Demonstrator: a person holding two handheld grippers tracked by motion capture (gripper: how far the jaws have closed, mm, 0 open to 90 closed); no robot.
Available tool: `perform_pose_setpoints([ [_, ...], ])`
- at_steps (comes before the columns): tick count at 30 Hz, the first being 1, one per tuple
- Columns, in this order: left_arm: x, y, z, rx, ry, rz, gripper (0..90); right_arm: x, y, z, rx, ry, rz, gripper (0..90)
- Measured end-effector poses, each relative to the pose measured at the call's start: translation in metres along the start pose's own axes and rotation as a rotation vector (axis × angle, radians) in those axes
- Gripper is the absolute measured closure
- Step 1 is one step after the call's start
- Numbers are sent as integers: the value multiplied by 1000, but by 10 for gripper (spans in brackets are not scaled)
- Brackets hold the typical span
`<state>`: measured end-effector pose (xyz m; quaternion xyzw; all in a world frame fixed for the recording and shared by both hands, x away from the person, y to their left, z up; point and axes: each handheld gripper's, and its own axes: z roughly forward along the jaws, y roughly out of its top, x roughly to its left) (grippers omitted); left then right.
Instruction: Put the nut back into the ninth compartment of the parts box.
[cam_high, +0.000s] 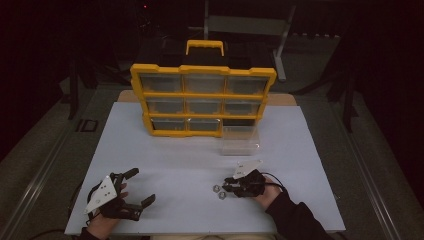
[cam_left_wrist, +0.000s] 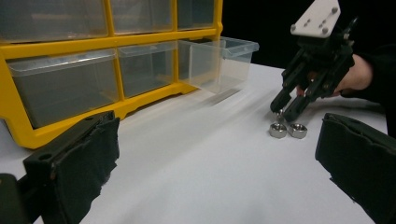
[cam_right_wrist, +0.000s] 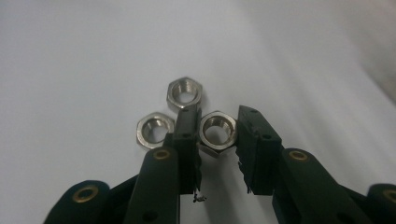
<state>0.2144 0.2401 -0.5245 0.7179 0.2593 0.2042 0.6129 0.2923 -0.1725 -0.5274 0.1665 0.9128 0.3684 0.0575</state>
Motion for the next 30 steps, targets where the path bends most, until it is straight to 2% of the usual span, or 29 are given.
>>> perform_pose_setpoints([
  [15,0,0,1,3,-1,-1,0,-7,24,-48,-89,-71,48,704],
  [21,0,0,1,3,-2,-1,0,-14,33,-70,-138,-102,72,704],
  [30,0,-1,1,5,-3,-2,0,-33,51,-104,-203,-186,85,704],
])
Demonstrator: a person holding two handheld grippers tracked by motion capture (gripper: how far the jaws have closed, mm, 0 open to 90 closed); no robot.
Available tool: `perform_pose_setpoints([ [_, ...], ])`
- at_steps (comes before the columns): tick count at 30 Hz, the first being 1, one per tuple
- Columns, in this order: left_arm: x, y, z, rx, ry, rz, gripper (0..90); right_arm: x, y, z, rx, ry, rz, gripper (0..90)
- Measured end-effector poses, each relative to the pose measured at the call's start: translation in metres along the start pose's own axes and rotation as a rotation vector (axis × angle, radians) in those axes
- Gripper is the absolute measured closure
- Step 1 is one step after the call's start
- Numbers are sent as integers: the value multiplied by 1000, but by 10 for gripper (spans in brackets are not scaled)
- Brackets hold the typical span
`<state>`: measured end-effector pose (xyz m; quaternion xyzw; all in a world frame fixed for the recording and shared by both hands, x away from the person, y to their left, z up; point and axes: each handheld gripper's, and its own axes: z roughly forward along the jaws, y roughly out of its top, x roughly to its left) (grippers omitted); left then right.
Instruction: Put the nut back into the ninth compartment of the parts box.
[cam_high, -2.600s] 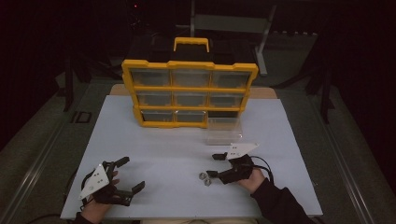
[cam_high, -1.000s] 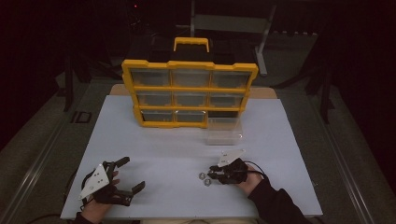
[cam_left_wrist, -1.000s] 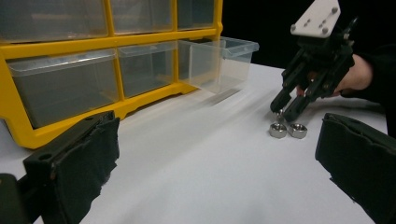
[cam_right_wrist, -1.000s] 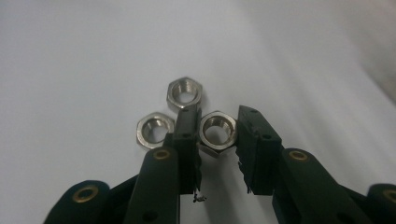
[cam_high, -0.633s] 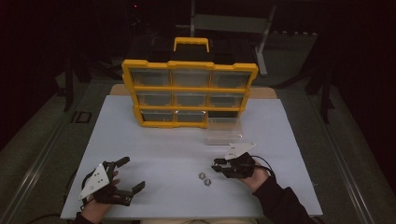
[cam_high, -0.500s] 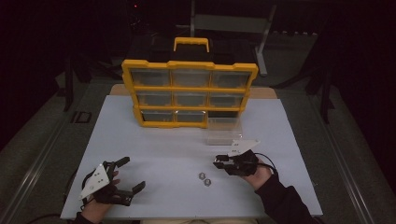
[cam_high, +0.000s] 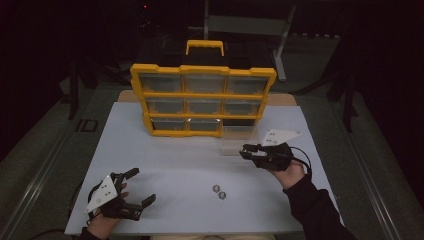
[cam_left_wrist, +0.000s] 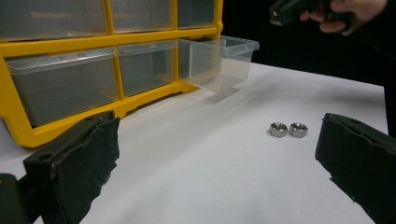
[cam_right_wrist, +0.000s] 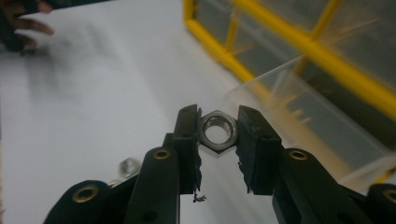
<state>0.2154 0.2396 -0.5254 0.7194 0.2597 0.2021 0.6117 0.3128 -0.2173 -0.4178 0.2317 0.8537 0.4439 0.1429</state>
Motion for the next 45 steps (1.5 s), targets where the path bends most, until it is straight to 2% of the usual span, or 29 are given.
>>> perform_pose_setpoints([
  [7,0,0,0,0,2,1,0,-21,17,-8,-27,-51,37,704],
  [15,0,0,0,1,1,1,0,-35,25,-1,-46,-90,93,704],
  [16,0,0,0,1,1,0,0,-40,24,6,-33,-99,123,704],
  [20,0,0,0,0,0,0,0,-46,23,15,-22,-120,151,703],
  [28,0,0,0,0,0,0,0,-58,14,35,14,-165,250,703],
  [35,0,0,0,1,-1,1,0,-64,4,46,61,-180,297,703],
  [45,0,0,0,2,-2,-1,0,-65,-1,60,140,-174,329,703],
])
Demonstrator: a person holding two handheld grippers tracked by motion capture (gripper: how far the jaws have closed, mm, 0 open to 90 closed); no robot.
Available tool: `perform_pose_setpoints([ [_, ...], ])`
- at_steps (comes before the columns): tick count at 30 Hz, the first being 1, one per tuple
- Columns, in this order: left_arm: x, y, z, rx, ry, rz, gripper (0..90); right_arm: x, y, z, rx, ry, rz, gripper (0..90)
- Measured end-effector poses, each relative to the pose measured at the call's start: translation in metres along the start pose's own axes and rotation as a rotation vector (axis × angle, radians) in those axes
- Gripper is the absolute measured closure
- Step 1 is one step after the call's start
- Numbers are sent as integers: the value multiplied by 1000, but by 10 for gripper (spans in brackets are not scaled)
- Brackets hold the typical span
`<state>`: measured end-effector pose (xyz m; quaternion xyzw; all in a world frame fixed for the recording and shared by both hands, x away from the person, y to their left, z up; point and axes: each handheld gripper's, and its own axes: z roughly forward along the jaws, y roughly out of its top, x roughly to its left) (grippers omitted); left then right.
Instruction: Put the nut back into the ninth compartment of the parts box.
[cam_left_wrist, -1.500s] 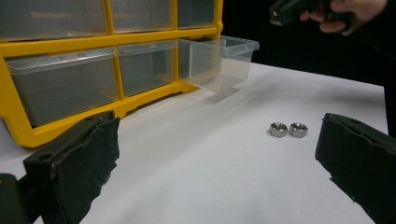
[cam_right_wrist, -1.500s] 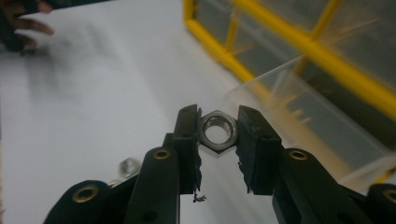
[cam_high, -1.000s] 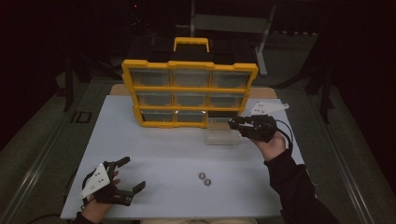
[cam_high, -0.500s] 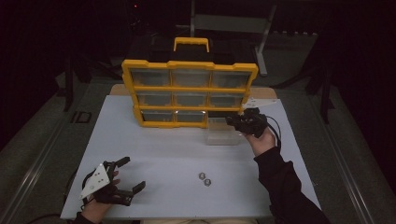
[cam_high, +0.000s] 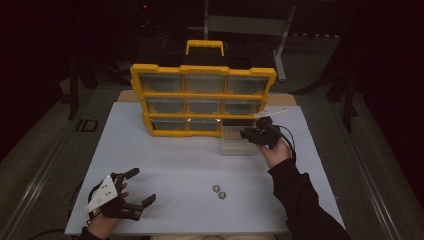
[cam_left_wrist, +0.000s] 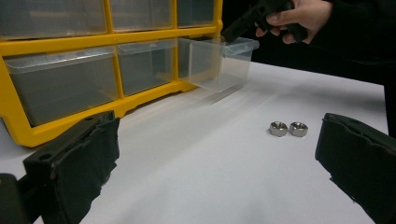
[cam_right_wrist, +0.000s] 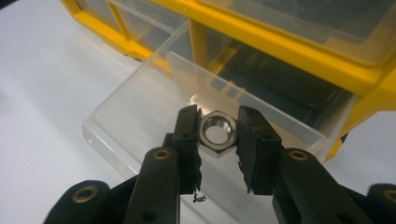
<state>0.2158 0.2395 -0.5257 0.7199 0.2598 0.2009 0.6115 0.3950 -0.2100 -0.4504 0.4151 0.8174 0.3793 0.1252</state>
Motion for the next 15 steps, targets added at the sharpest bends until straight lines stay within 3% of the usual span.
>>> perform_pose_setpoints([
  [15,0,0,0,2,-1,-2,0,-3,0,15,135,0,29,700],
])
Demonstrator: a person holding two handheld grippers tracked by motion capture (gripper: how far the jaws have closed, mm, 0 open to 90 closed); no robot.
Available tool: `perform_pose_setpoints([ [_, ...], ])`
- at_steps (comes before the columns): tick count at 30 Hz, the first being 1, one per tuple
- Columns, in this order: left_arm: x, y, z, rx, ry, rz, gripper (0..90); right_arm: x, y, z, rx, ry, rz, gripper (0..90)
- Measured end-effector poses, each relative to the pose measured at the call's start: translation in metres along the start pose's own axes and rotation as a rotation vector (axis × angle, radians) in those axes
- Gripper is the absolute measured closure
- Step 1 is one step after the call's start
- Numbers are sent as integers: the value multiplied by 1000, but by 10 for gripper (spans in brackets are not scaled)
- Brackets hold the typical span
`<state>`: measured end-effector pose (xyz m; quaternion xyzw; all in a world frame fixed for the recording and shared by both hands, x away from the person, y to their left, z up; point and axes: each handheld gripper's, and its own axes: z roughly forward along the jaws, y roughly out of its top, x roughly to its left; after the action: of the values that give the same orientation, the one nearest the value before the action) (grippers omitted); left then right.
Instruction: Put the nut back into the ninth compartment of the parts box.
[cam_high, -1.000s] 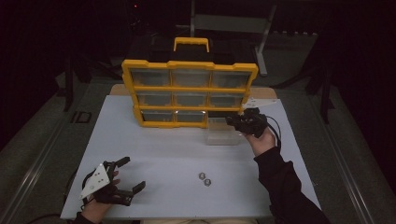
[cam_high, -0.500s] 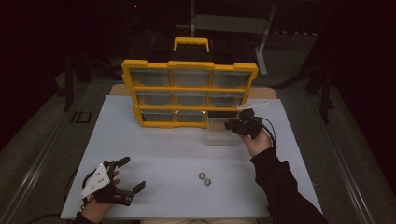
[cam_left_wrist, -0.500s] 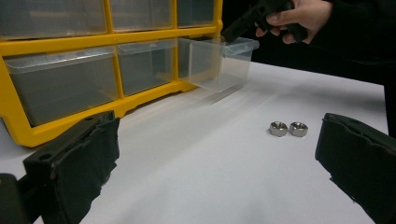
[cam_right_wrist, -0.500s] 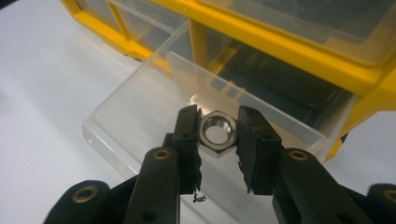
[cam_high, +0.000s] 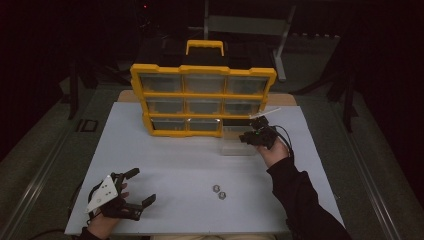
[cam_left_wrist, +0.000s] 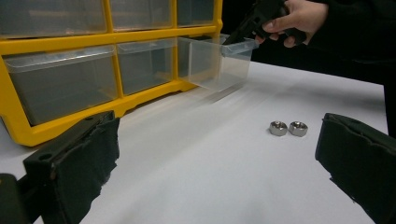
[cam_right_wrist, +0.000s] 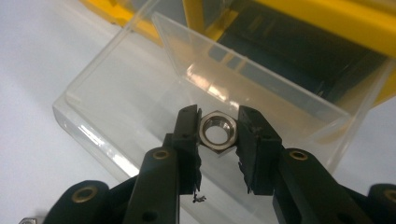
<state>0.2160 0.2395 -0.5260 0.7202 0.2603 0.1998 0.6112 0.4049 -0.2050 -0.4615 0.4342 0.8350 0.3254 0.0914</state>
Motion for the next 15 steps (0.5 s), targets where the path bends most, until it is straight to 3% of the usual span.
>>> perform_pose_setpoints([
  [11,0,0,0,1,0,0,0,-1,1,5,19,5,2,694],
  [15,0,0,0,1,0,0,0,-1,1,3,2,9,12,634],
])
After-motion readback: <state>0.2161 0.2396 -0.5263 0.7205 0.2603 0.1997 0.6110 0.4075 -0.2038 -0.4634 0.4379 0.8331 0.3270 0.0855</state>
